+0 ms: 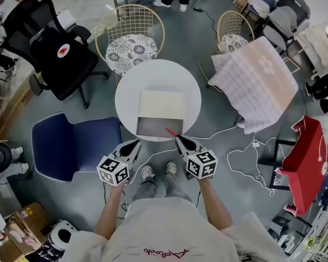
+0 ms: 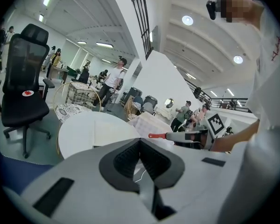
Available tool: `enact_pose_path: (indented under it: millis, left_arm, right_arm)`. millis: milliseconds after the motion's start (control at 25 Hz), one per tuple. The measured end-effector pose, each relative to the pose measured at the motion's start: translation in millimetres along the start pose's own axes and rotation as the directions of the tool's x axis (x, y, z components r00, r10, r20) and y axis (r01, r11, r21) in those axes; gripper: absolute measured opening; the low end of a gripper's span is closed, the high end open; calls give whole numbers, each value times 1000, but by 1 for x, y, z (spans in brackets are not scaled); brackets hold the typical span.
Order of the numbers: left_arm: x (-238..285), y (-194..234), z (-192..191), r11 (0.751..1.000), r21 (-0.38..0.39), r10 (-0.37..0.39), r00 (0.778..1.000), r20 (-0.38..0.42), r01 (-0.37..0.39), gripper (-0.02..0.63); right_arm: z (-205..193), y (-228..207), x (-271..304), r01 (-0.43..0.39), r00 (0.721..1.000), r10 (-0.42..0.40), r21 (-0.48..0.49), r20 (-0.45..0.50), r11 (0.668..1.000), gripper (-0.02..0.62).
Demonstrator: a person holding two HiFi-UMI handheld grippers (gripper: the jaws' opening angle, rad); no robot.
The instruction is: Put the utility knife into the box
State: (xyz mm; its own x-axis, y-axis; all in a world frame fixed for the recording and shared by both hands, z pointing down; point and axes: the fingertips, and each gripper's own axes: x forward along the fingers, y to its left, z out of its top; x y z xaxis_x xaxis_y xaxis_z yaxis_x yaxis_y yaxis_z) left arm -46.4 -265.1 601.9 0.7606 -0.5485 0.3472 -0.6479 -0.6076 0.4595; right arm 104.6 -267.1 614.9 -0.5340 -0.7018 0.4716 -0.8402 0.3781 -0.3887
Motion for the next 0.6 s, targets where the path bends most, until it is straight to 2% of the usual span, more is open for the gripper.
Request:
enact_pose_path:
  millis: [320,600]
  left_arm:
    - [2,-2,-27,999,-48,5,1000,-26,-6,11]
    - [-2,-2,-36,997,-70,28,999,-29,-30,11]
  right_arm:
    - [-36,-3,3,-6,998,8,33,-67,999,26]
    - [-45,-7,13,-21,994,24,28,-104,999,26]
